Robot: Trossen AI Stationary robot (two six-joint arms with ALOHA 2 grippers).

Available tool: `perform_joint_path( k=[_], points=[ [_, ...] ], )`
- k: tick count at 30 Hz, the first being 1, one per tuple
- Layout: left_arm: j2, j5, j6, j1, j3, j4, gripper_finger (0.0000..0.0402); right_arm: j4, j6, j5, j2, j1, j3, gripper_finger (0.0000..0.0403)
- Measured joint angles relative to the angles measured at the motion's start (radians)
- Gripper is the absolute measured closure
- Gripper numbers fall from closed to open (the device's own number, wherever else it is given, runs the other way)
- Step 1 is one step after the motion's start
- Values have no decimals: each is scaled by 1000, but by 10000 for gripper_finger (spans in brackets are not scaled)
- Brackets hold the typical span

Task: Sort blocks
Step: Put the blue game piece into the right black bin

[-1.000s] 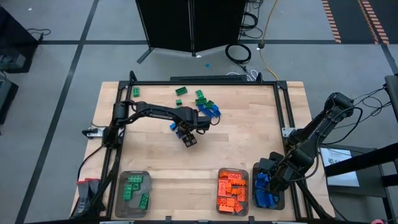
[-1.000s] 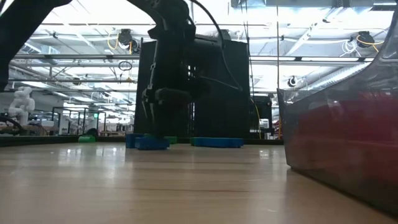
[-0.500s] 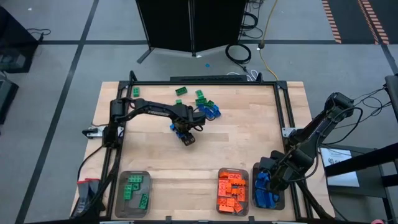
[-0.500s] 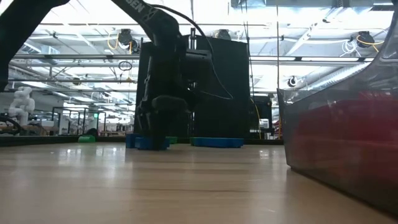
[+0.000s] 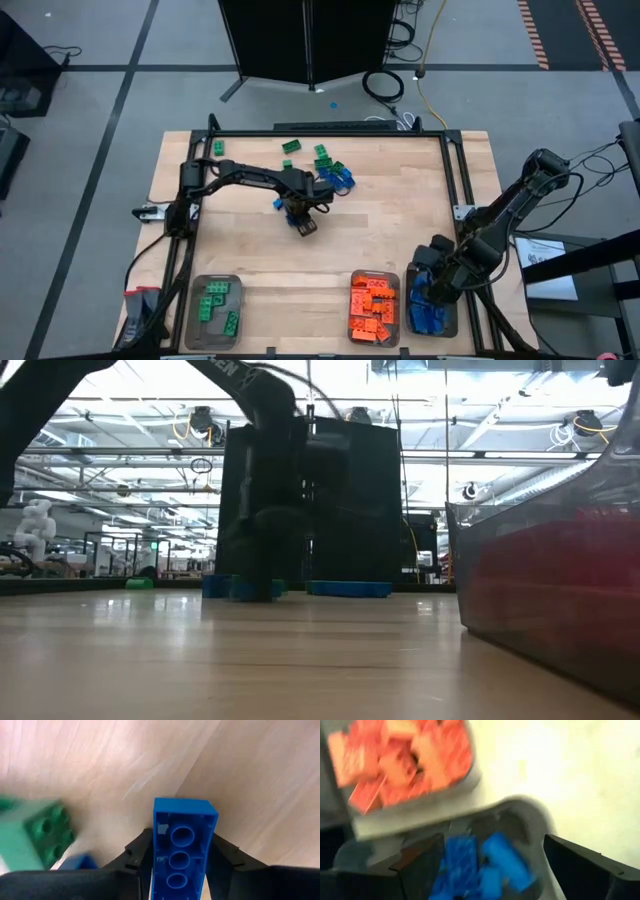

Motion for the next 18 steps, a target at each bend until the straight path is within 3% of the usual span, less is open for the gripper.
perform_joint_path(
  k=[6,9,13,15,18],
  points=[
    [-118,9,-28,0,123,88,280,-69,-28,306,-80,-45,0,65],
    [-186,7,-50,1,159,165,280,-86,-45,522,-162,-75,0,65],
    [-298,3,-63,-1,184,389,280,-7,-133,823,-305,-104,0,65],
    [-339,7,-95,-4,184,509,280,96,-262,939,-372,-110,0,65],
    [-379,57,-102,-7,182,672,280,362,-612,1014,-456,-113,0,65]
  ],
)
